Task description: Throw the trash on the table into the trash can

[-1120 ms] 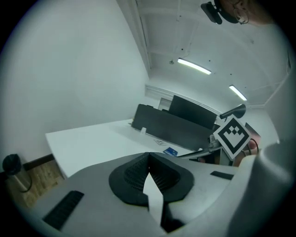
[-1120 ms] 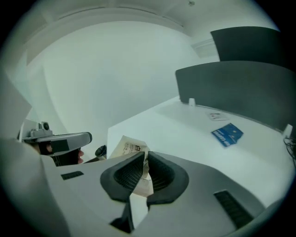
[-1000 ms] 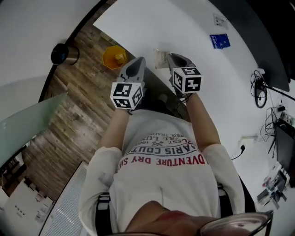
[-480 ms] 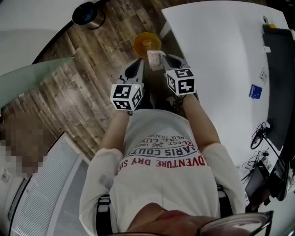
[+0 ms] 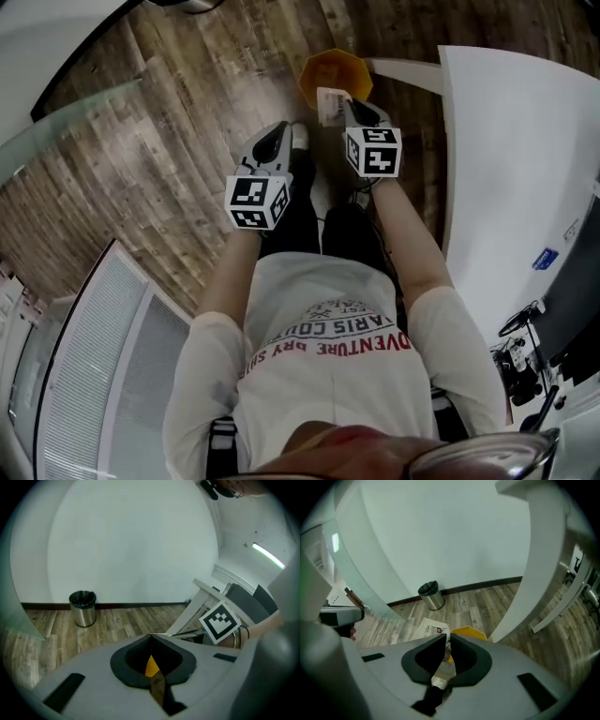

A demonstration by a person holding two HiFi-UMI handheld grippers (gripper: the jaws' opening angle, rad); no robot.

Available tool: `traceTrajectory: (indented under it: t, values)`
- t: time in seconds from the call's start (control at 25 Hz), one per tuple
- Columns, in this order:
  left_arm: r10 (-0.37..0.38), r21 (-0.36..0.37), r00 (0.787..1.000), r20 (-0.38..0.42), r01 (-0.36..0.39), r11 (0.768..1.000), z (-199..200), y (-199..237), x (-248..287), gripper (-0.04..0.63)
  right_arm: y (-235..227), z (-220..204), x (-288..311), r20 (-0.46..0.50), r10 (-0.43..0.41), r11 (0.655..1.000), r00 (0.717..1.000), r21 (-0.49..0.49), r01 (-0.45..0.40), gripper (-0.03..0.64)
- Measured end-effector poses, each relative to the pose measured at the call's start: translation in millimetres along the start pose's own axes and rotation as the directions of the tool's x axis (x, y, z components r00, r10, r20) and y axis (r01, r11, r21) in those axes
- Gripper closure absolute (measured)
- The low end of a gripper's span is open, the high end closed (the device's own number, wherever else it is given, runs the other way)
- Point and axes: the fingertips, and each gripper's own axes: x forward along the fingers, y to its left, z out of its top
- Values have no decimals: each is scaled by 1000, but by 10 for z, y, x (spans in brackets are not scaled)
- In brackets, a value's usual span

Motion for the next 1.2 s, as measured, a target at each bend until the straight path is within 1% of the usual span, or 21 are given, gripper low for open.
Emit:
traceTrajectory:
  t: [0.08, 0.2, 0.36, 0.44, 0.56, 0.6, 0.72, 0.84, 0.92, 1.0, 1.04, 1.12, 1.2]
  values:
    - [4, -13, 1000, -23, -4, 1000, -261, 230, 285, 572, -142, -173, 474, -27, -18, 1000, 999, -4, 18, 569]
    - [1, -36, 999, -40, -2, 999, -611, 507, 669, 572, -295, -481, 1069, -54, -35, 999, 998, 26, 36, 568]
    - [16, -70, 999, -33, -18, 997, -987, 763, 1037, 572, -452, -920, 1659, -83, -76, 997, 994, 16, 77, 566]
    - [24, -75, 999, -37, -27, 997, -1127, 866, 1151, 572, -510, -1067, 1890, -90, -84, 996, 992, 8, 85, 561]
    - [36, -82, 999, -35, -39, 996, -1213, 956, 1197, 572, -548, -1198, 2125, -105, -67, 998, 992, -11, 66, 530]
    - [38, -87, 999, -31, -41, 995, -1220, 966, 1188, 572, -560, -1225, 2164, -111, -63, 998, 992, -18, 61, 493]
    - [53, -105, 998, -32, -56, 993, -1257, 979, 1141, 572, -600, -1258, 2151, -125, -71, 997, 990, -22, 68, 471]
    - [66, -110, 997, -49, -71, 991, -1251, 909, 1059, 572, -588, -1189, 1965, -112, -84, 996, 990, -30, 81, 463]
    - [59, -99, 997, -41, -63, 993, -1134, 792, 977, 572, -524, -1091, 1788, -101, -77, 996, 992, -42, 74, 463]
    - [44, -89, 999, -21, -46, 995, -934, 665, 890, 572, -442, -917, 1569, -75, -80, 996, 994, -49, 76, 464]
    - [36, -86, 999, -12, -37, 996, -813, 599, 840, 572, -398, -798, 1429, -54, -86, 995, 995, -50, 84, 477]
    - [21, -85, 1000, 3, -21, 996, -545, 434, 703, 572, -307, -532, 1070, -9, -104, 994, 995, -45, 103, 530]
    - [2, -76, 1000, 11, -1, 997, -250, 217, 515, 572, -199, -253, 634, 31, -116, 993, 993, -34, 117, 567]
